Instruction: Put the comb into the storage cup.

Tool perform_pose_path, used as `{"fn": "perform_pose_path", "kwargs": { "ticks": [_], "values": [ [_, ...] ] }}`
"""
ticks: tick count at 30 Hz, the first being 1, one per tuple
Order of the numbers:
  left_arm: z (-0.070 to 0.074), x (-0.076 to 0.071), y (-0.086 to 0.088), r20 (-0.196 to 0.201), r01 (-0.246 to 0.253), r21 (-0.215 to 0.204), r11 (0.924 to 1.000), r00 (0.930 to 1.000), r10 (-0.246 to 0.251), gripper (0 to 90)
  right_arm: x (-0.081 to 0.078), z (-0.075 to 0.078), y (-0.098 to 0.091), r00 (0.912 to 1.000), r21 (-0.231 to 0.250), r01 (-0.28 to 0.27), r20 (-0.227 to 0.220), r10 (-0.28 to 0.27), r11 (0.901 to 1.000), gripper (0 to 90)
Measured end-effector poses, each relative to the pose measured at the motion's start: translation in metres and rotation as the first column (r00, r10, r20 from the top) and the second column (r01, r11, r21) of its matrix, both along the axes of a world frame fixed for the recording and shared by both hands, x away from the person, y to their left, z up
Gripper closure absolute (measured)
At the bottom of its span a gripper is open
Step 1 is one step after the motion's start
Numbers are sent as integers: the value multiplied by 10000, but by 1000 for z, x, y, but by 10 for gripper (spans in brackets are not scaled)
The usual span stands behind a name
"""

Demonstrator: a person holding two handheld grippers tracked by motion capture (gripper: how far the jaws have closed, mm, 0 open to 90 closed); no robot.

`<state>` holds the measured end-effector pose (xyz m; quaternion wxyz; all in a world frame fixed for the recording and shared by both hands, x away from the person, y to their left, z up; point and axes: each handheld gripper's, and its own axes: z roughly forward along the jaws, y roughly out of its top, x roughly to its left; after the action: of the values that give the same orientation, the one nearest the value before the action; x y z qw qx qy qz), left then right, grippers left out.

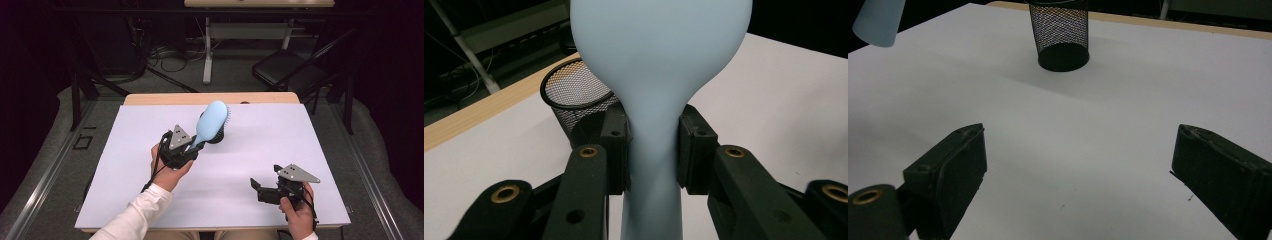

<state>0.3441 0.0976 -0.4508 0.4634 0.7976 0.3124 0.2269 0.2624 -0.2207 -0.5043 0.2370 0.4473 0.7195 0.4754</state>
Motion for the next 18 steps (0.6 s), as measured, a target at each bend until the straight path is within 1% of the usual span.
{"fn": "perform_pose_path", "kwargs": {
  "ticks": [3,4,8,11,14,17,18],
  "values": [
    [0,0,0,1,-31,-44,10000,10000,31,701,3,3,1,9999,122,-35,-129,37,9999,70],
    [0,0,0,1,-31,-44,10000,10000,31,701,4,3,2,9999,162,-32,-106,34,9999,70],
    [-1,0,0,7,-24,-33,10000,10000,24,701,9,5,4,9997,94,-133,-184,134,9999,70],
    [-2,0,-1,17,-29,-61,10000,10000,29,701,12,8,6,9991,207,-255,-338,262,9995,70],
    [-2,-1,-1,18,-7,-16,10000,10000,7,701,14,9,8,9989,197,-298,-361,305,9994,70],
    [-3,-1,-2,58,-36,-17,10000,10000,36,701,18,13,11,9981,300,-373,-482,387,9989,71],
    [-3,-2,-2,53,-47,-41,10000,10000,47,701,20,14,12,9982,323,-384,-445,399,9987,71]
  ]
}}
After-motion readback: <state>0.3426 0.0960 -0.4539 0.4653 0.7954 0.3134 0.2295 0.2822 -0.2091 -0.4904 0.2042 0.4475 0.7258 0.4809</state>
